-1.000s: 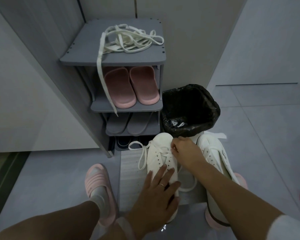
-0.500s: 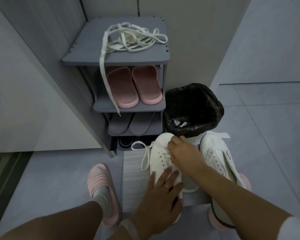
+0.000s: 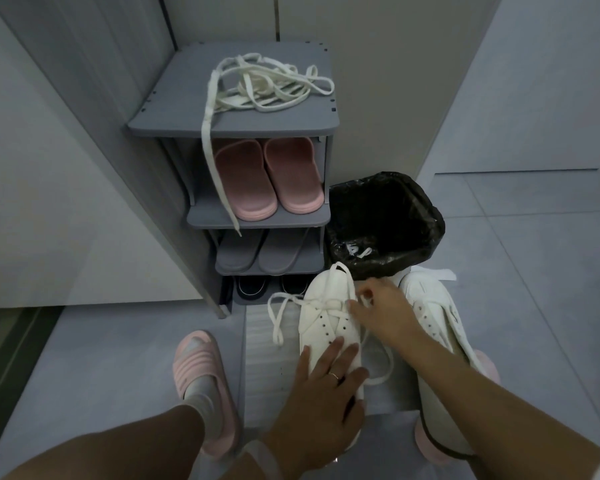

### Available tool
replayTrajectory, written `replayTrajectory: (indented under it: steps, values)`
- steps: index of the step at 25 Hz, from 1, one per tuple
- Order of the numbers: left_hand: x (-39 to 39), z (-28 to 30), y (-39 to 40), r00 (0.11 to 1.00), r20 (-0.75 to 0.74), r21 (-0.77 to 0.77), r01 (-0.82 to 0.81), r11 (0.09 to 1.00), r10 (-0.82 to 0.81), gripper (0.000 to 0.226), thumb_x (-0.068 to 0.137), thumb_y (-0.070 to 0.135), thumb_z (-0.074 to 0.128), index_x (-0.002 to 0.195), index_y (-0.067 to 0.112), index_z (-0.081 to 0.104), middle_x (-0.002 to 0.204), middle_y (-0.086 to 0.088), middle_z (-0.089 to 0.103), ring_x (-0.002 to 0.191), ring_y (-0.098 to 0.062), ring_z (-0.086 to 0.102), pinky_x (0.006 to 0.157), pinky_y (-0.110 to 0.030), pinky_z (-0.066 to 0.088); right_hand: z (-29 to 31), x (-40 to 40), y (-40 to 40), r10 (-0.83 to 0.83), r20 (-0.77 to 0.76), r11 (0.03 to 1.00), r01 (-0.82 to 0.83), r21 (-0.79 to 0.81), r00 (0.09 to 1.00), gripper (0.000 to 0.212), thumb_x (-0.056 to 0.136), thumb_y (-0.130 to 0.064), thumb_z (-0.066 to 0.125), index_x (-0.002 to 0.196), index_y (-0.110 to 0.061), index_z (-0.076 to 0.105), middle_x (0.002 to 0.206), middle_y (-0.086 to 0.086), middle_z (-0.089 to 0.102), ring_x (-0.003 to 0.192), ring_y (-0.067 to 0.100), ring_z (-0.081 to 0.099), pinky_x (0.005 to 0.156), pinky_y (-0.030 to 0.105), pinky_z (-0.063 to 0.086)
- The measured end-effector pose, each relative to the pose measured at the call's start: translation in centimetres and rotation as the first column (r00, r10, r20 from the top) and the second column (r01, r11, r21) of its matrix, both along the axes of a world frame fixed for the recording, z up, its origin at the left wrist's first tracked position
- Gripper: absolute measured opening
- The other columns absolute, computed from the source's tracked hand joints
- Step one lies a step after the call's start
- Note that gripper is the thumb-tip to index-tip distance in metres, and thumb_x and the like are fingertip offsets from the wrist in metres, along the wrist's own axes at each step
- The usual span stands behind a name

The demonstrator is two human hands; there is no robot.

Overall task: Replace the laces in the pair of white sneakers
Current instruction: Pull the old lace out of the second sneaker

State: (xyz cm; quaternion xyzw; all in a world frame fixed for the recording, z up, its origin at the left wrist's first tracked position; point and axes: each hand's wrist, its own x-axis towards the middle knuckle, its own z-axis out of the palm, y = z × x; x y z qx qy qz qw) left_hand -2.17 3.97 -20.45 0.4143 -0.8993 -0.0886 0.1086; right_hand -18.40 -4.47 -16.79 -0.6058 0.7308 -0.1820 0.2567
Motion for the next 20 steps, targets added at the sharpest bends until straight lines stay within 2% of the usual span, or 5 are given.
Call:
replayTrajectory:
  steps: [6,11,14,17,20]
  values:
    - [0.0,-0.2,0.1,1.0,0.026,0.003,-0.007,1.0,0.007,0.033,0.084,0.043,0.04,0.114,0.036,0.052,0.14,0.007,0.048,0.136,-0.015,0.028,0.101,-0.05,0.036,0.4,1.6,0.5,-0.027,0.059,0.979,0.038,-0.2,0.998,0.014,0.09,-0.009,0.053,0.077,-0.008,0.053,0.077,0.001,0.049,0.067,0.013,0.044,0.062,0.022,0.034]
    - [0.0,-0.6,-0.1,1.0,-0.019,-0.009,0.011,1.0,-0.012,0.033,0.083,0.04,0.042,0.114,0.034,0.052,0.14,0.007,0.048,0.137,-0.015,0.027,0.102,-0.052,0.034,8.7,-1.7,-3.7,-0.185,0.567,0.725,0.501,-0.473,0.803,0.024,0.088,0.003,0.047,0.079,-0.017,0.058,0.079,-0.008,0.058,0.077,0.01,0.056,0.074,0.024,0.048]
    - [-0.1,-0.4,0.0,0.998,-0.057,0.006,0.011,1.0,-0.011,0.032,0.083,0.039,0.042,0.112,0.034,0.052,0.139,0.007,0.049,0.136,-0.016,0.028,0.1,-0.054,0.038,5.9,-1.0,-2.1,-0.185,0.351,0.903,0.3,-0.308,0.918,0.019,0.088,0.001,0.051,0.098,-0.011,0.062,0.089,0.001,0.06,0.08,0.014,0.055,0.074,0.024,0.044]
    - [-0.1,-0.4,0.0,0.999,-0.042,-0.004,0.01,1.0,-0.01,0.032,0.082,0.04,0.042,0.113,0.035,0.051,0.139,0.007,0.049,0.136,-0.016,0.028,0.1,-0.052,0.037,0.2,-1.0,0.6,-0.297,0.182,0.951,0.308,-0.033,0.937,0.016,0.087,-0.017,0.059,0.101,-0.009,0.061,0.097,0.007,0.06,0.086,0.019,0.055,0.072,0.021,0.034]
    - [-0.1,-0.2,0.0,1.0,0.005,-0.011,0.002,1.0,-0.002,0.032,0.083,0.043,0.041,0.113,0.037,0.049,0.138,0.009,0.049,0.135,-0.015,0.03,0.1,-0.049,0.038,-2.0,-0.5,2.3,-0.072,0.0,0.994,0.071,0.082,0.997,0.02,0.091,-0.026,0.055,0.097,-0.009,0.062,0.093,0.003,0.053,0.083,0.014,0.048,0.072,0.023,0.032]
